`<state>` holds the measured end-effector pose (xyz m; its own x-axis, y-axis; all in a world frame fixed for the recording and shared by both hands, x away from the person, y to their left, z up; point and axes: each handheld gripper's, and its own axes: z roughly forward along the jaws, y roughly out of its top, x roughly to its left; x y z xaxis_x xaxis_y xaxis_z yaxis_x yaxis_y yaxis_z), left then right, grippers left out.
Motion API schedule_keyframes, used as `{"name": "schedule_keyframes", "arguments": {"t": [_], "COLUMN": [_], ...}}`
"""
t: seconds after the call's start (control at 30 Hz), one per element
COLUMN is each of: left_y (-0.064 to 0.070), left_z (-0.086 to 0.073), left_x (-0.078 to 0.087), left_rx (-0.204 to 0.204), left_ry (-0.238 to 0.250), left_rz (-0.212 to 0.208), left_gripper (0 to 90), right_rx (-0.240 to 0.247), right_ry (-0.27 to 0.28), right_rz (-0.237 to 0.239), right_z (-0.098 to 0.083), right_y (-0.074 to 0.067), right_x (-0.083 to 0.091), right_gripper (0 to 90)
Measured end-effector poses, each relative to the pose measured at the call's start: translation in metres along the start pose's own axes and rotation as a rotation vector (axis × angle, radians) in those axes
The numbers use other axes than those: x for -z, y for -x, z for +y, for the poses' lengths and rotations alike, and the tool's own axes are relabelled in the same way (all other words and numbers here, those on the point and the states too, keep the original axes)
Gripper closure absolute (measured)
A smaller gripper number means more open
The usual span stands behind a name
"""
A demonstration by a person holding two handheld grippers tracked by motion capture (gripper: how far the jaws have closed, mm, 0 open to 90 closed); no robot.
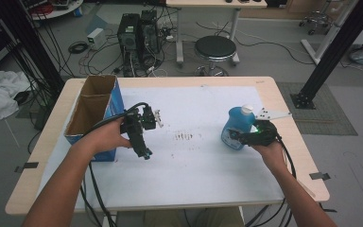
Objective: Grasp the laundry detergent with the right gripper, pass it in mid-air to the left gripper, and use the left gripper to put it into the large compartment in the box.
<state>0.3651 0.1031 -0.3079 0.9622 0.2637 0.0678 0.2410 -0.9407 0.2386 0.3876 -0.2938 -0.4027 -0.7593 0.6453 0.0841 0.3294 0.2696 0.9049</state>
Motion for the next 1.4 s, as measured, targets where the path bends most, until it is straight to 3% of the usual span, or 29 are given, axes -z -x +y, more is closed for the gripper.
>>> {"name": "schedule_keyframes", "arguments": {"t": [0.63, 0.93, 1.17, 1.4], "left_y": [-0.001, -0.002, -0.003, 0.001], "left_z": [0.0, 0.0, 0.002, 0.009], "left_x": [0.0, 0.001, 0.007, 0.018], "left_rx": [0.002, 0.006, 0.026, 0.013], "left_ry": [-0.001, 0.006, 0.034, 0.051], "left_rz": [0.001, 0.003, 0.01, 0.017], "left_gripper": [1.7, 1.7, 1.7, 1.7], "right_rx": [0.031, 0.054, 0.092, 0.148], "right_ry": [0.028, 0.029, 0.005, -0.038], "right_rz": [-0.023, -0.056, 0.002, 0.121], "right_z": [-0.001, -0.001, 0.007, 0.023], "right_y": [0.0, -0.004, -0.012, -0.024], "right_x": [0.0, 0.001, 0.01, 0.025], "right_gripper": [41.2, 44.3, 44.6, 44.6]}}
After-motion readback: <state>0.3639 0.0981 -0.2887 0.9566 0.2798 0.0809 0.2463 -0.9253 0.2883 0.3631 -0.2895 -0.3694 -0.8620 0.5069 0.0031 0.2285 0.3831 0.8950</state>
